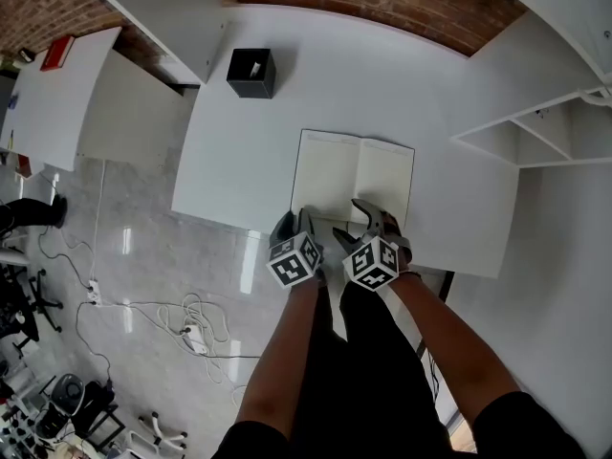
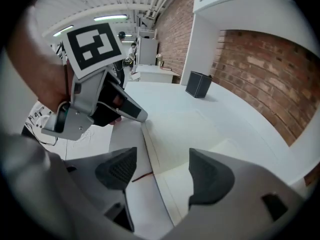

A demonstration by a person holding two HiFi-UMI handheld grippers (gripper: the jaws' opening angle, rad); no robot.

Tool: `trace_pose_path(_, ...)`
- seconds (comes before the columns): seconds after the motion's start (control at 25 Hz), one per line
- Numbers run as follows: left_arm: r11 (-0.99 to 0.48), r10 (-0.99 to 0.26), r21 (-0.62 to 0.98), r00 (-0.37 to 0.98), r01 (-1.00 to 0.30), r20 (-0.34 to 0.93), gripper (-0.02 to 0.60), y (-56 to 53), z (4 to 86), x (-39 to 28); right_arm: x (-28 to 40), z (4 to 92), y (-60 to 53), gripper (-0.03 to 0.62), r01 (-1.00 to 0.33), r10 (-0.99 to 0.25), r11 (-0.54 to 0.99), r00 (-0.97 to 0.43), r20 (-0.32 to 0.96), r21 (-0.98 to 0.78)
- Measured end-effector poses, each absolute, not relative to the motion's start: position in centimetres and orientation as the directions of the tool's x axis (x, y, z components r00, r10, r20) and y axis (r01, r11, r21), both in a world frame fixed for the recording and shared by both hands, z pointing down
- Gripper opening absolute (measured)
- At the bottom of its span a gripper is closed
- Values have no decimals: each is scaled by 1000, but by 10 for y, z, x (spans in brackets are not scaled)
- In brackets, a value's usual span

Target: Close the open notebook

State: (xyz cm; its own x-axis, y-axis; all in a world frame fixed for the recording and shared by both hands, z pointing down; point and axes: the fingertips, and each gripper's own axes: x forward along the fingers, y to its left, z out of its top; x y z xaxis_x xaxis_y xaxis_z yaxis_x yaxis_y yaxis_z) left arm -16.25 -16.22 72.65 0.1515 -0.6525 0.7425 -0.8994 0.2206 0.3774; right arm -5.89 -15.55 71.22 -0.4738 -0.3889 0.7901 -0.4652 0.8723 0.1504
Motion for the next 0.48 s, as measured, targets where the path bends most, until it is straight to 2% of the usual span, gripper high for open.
trace_pose_path(0.2, 197, -644, 422, 207, -885, 736, 104, -163, 728, -163, -61, 725, -163, 310, -481, -380, 867, -464, 800, 132)
trace_pose_path(0.48, 162, -643, 439, 243, -884, 727, 103, -163, 728, -164, -67, 729, -167, 303, -403, -373, 897, -464, 803, 184)
